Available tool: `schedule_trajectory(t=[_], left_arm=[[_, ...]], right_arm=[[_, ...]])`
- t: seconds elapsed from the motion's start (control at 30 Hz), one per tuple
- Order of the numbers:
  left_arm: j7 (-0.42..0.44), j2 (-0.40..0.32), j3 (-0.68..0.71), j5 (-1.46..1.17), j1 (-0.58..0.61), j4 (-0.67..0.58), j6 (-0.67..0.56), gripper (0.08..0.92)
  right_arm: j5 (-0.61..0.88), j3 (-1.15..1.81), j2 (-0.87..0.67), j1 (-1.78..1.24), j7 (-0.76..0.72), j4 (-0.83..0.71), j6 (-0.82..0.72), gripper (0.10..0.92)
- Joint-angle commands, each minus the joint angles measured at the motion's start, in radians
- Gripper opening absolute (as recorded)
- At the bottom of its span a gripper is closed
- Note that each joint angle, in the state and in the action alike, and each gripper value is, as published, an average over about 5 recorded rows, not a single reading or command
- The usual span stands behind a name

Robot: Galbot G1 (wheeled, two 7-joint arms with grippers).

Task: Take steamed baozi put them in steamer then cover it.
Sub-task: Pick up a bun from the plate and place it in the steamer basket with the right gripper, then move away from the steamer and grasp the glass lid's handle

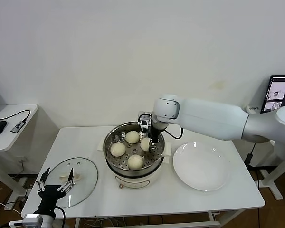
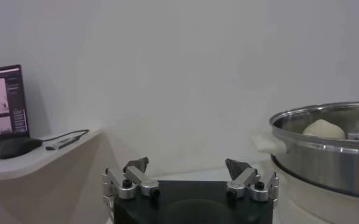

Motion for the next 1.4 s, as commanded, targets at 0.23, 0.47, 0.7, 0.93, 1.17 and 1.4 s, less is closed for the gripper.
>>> schedule_trajectory(t=[0.23, 0.47, 0.7, 0.93, 1.17, 1.4], left_arm=[[0.001, 0.001, -0.003, -0.001, -0.001, 0.001, 0.002, 0.823], [0.004, 0.0, -0.004, -0.003, -0.007, 0.004, 0.002, 0.823], [0.014, 0.001, -0.004, -0.003, -0.011, 0.014, 0.002, 0.823], [0.015, -0.003, -0.011, -0.015, -0.019, 0.028, -0.011, 0.823], [0.018, -0.012, -0.01, -0.012, -0.013, 0.038, -0.033, 0.823], [-0.007, -0.032, 0.004, 0.094, -0.011, 0.058, -0.115, 0.823]], right_arm=[[-0.046, 0.023, 0.012, -0.041, 0.021, -0.014, -0.008, 0.637], [-0.068, 0.061, -0.043, -0.038, 0.037, 0.039, 0.002, 0.799], [-0.091, 0.204, -0.179, -0.094, 0.067, 0.173, 0.039, 0.823], [-0.077, 0.432, -0.365, -0.294, 0.253, 0.341, 0.169, 0.823], [-0.122, 0.856, -0.487, -0.832, 0.566, 0.428, 0.472, 0.823], [-0.278, 1.342, -0.378, -1.278, 0.629, 0.44, 0.728, 0.823]])
